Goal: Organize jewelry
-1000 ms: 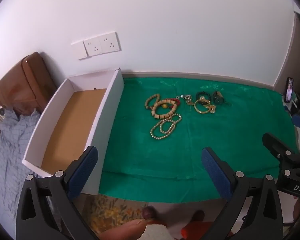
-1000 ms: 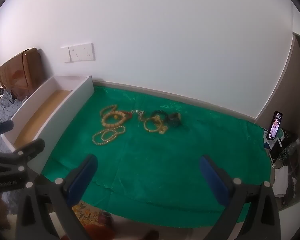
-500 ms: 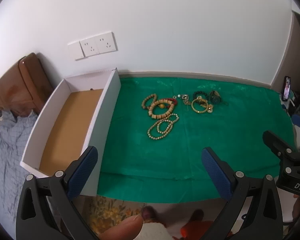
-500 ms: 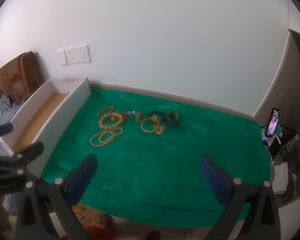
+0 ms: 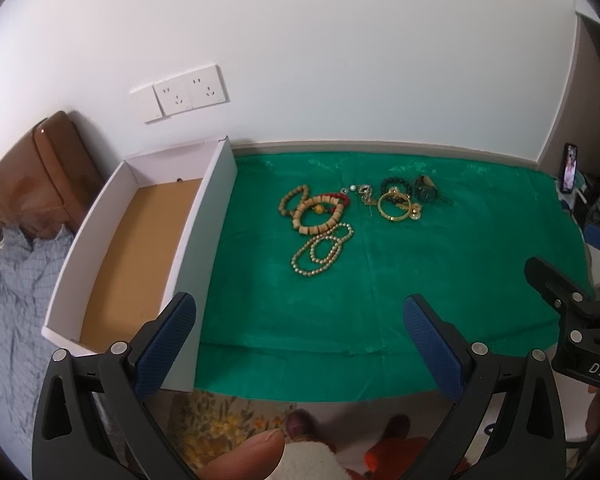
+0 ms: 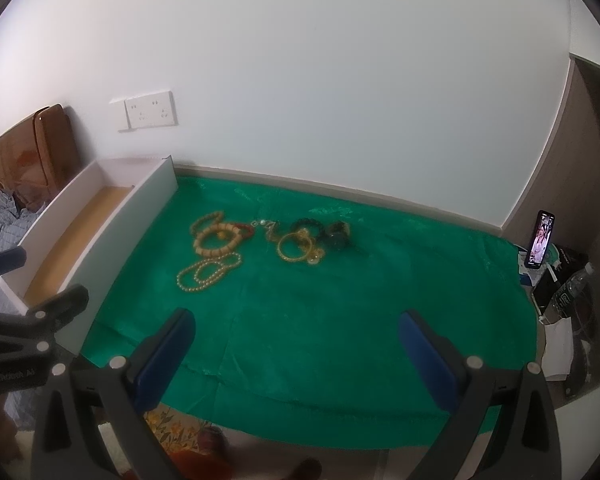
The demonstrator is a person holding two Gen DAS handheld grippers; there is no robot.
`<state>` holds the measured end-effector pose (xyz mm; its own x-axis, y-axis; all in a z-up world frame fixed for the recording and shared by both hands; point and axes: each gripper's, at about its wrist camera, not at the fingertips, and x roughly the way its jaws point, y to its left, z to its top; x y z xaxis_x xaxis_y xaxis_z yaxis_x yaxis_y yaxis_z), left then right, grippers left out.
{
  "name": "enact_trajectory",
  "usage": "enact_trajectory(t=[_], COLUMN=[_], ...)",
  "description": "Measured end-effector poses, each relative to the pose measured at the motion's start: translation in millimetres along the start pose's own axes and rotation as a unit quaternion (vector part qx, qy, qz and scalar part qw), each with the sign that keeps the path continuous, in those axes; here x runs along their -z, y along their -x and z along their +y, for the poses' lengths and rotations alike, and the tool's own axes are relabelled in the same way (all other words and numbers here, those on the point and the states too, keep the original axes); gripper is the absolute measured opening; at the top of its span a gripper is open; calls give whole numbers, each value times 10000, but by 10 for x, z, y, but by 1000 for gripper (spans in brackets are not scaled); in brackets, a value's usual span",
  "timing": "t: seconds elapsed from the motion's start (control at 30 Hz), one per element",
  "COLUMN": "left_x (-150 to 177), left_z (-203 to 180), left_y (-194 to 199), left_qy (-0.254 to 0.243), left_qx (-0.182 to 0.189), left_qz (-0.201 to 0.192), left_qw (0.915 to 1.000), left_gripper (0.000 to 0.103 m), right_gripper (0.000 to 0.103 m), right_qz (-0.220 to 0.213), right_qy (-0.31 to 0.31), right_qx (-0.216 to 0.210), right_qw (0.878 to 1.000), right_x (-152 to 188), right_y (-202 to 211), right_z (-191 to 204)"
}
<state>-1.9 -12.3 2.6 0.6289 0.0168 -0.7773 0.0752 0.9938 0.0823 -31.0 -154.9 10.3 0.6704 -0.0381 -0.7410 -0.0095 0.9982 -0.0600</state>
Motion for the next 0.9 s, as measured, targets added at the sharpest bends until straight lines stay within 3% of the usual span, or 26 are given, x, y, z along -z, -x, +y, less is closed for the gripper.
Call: enact_trajectory(t=[0.9], left_x=[-2], left_z=[12], left_y=[16], left_qy=[-32], left_qx=[-78], left_qz=[-25], left_qw=[10000], left_gripper=[103], right_gripper=[103], right_qz=[-8], right_qy=[21], right_qx=[-7], right_qw=[10000], right_x=[-11], right_y=[-17], right_z=[-7])
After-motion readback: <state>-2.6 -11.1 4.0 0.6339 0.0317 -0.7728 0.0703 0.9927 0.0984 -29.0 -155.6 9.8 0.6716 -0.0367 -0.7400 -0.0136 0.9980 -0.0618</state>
